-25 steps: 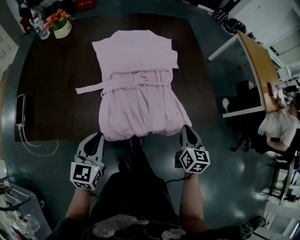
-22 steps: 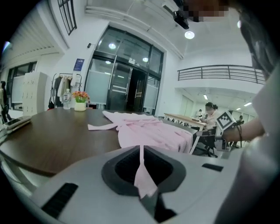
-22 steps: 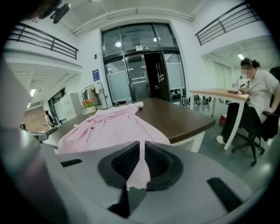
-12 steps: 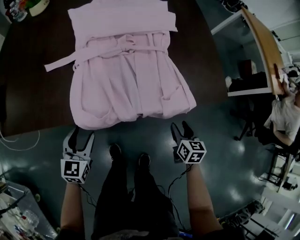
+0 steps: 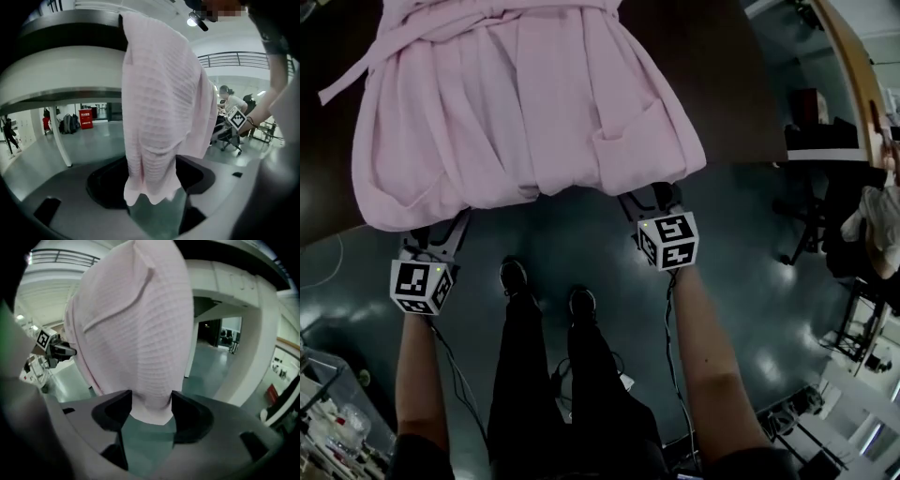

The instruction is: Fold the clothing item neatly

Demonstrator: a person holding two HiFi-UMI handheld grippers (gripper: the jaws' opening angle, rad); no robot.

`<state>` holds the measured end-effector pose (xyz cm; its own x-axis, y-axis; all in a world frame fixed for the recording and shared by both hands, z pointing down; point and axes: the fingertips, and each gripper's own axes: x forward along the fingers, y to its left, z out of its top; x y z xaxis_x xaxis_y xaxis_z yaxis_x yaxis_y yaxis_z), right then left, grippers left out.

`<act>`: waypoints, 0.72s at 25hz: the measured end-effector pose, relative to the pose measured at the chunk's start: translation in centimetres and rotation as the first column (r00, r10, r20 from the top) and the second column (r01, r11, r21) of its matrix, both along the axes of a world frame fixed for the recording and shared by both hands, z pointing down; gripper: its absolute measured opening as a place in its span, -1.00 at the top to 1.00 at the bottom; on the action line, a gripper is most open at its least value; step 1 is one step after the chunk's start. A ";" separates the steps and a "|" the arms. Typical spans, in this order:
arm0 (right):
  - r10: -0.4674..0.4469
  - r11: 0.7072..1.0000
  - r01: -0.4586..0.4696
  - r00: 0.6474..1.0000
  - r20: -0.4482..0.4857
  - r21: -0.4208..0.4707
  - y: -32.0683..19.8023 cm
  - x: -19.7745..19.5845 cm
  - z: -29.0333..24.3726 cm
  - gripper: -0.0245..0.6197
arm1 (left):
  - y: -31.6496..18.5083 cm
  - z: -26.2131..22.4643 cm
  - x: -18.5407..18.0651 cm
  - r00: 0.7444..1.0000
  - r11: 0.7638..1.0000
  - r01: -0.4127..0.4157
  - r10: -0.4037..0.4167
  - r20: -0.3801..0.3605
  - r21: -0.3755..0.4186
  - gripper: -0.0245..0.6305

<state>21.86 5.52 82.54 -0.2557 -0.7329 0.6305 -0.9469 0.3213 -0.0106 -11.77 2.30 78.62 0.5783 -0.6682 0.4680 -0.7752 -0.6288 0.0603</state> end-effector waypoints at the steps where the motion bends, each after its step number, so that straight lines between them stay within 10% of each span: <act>1: -0.048 0.999 0.048 0.999 -0.021 0.005 -0.2 -0.8 0.1 0.12 | 0.1 0.5 0.5 1.000 1.000 -0.012 0.012 -0.001 -0.010 -0.04; 3: -0.100 0.994 0.101 0.994 -0.049 0.027 -0.2 -1.7 -0.1 0.27 | 0.2 1.0 1.1 1.000 0.999 -0.021 0.020 -0.014 -0.028 -0.04; 5: -0.100 0.993 0.103 0.993 -0.056 0.054 0.3 -1.7 -0.6 0.90 | 0.9 1.1 1.5 0.999 0.999 -0.021 0.020 -0.031 -0.044 -0.03; 10: -0.066 0.998 0.065 0.997 0.037 0.027 5.6 -1.3 -1.8 0.90 | 6.8 -0.1 0.2 0.999 0.995 0.032 -0.035 -0.030 -0.097 0.78; 18: -0.093 0.995 0.089 0.988 0.120 0.039 15.2 -1.1 -12.5 0.90 | 17.1 -10.1 -1.5 0.995 0.990 0.000 -0.013 -0.095 -0.140 0.82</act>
